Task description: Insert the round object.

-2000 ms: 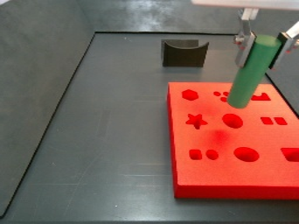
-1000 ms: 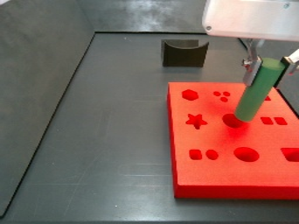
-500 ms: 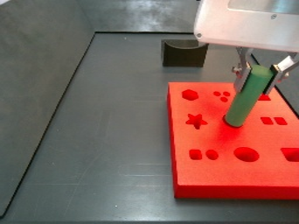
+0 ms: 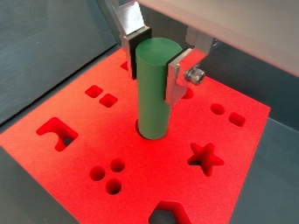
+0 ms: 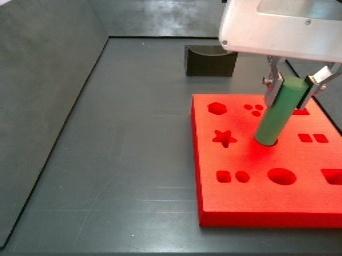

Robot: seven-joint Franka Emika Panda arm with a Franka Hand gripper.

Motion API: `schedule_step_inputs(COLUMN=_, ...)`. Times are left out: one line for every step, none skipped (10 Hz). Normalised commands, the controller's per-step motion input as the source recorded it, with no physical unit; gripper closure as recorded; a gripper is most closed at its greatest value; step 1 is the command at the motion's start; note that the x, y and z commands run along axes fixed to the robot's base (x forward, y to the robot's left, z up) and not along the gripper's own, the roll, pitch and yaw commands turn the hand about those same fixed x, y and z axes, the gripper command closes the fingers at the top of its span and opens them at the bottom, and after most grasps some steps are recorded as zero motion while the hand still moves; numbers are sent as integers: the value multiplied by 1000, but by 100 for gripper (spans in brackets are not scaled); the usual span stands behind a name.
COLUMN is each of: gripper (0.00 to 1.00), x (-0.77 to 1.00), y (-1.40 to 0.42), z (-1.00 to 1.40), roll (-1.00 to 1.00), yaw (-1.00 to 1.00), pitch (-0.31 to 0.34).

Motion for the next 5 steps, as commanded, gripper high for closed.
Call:
schedule_step_inputs(gripper=100, x=163, y=0, z=-163, roll=51, yaw=243, pitch=-14)
schedule_step_inputs(gripper=100, x=0, y=0, z=-140, roll=29, yaw=86, pitch=-21)
schedule_step_inputs(gripper=100, x=0, y=0, z=-146, roll=10, yaw=40, pitch=-20)
schedule_step_inputs(gripper=100, x=0, y=0, z=-226, roll=7, yaw=14, pitch=-39)
schedule_step_inputs(gripper=100, x=9, y=0, z=-457, roll=29, yaw=0, pitch=-96)
